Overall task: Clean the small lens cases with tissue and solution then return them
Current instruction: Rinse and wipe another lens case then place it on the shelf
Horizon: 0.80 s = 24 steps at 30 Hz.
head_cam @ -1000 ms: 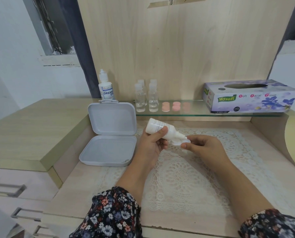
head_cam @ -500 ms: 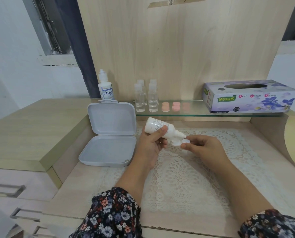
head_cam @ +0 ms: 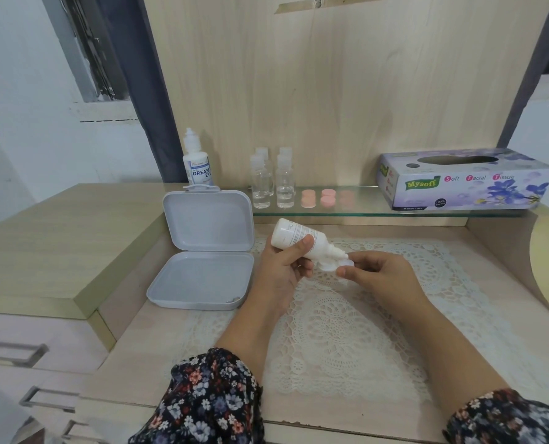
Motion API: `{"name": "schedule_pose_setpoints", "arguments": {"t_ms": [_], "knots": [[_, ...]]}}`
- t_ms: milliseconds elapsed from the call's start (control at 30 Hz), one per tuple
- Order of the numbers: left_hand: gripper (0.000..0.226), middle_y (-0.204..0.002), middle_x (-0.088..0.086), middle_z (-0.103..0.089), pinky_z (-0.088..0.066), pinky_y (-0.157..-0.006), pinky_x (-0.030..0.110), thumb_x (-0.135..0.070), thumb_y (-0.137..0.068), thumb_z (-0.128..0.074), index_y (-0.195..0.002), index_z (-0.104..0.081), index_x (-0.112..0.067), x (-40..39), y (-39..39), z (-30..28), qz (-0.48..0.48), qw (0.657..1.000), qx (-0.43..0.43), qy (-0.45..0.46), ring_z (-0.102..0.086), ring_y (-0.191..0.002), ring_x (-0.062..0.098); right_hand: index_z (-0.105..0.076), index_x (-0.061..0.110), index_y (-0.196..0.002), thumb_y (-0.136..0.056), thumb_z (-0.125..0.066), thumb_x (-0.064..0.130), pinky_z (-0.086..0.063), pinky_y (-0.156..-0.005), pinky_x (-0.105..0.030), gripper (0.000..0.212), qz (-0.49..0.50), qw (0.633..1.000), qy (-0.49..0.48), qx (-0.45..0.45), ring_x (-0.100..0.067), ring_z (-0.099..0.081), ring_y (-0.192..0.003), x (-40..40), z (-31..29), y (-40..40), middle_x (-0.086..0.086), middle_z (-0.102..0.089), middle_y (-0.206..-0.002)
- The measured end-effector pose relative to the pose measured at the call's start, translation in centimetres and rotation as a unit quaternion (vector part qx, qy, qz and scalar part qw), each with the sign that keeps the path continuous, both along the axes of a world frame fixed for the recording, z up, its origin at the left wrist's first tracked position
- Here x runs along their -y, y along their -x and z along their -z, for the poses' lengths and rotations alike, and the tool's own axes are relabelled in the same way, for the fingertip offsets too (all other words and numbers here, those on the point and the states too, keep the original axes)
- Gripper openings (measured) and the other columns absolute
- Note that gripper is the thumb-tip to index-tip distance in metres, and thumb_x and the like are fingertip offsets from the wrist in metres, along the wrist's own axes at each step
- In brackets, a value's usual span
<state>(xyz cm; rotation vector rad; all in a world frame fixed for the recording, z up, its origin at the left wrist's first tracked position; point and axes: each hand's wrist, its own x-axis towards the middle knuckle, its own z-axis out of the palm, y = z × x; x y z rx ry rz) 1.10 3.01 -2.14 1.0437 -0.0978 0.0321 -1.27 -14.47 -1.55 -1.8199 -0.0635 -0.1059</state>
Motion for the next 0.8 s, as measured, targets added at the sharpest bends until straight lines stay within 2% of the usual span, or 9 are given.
{"name": "schedule_pose_setpoints", "arguments": {"t_ms": [100,333,667,800], "knots": [[0.053,-0.081,0.01,-0.063,-0.044,-0.046,0.024,-0.02,-0.07,-0.076,-0.113,-0.052,-0.002,0.0,0.02,-0.1,-0.003,1.0,-0.003,0.006,-0.051,-0.052,0.013,-0.076,0.026,-0.092,-0.074,-0.081,0.021,-0.049,-0.072,-0.02,0.019,-0.001,1.0,0.0,-0.002,-0.009,-0.069,-0.078,0.0,-0.01,-0.03,0.007,-0.075,-0.08],[0.048,-0.082,0.011,-0.064,-0.044,-0.046,0.024,-0.019,-0.071,-0.074,-0.11,-0.053,-0.002,-0.02,0.0,-0.08,-0.001,1.0,0.005,-0.001,-0.05,-0.051,0.013,-0.075,0.027,-0.091,-0.073,-0.082,0.021,-0.045,-0.067,-0.017,0.02,0.006,1.0,-0.005,-0.003,-0.003,-0.066,-0.07,-0.04,0.0,-0.04,0.006,-0.074,-0.078],[0.055,-0.08,0.01,-0.063,-0.045,-0.047,0.024,-0.02,-0.071,-0.076,-0.116,-0.051,0.0,-0.04,-0.01,0.05,-0.003,1.0,0.005,-0.006,-0.051,-0.051,0.013,-0.075,0.023,-0.098,-0.072,-0.083,0.021,-0.048,-0.069,-0.021,0.026,0.009,1.0,-0.003,-0.012,-0.006,-0.066,-0.07,-0.06,0.13,-0.18,0.005,-0.074,-0.078],[0.051,-0.081,0.011,-0.063,-0.045,-0.046,0.024,-0.019,-0.071,-0.077,-0.111,-0.052,-0.002,-0.05,0.0,0.0,-0.002,1.0,0.004,-0.002,-0.051,-0.051,0.013,-0.075,0.027,-0.093,-0.073,-0.082,0.021,-0.047,-0.069,-0.021,0.021,0.008,1.0,-0.001,-0.009,-0.003,-0.066,-0.069,-0.08,0.04,-0.09,0.008,-0.074,-0.076]]}}
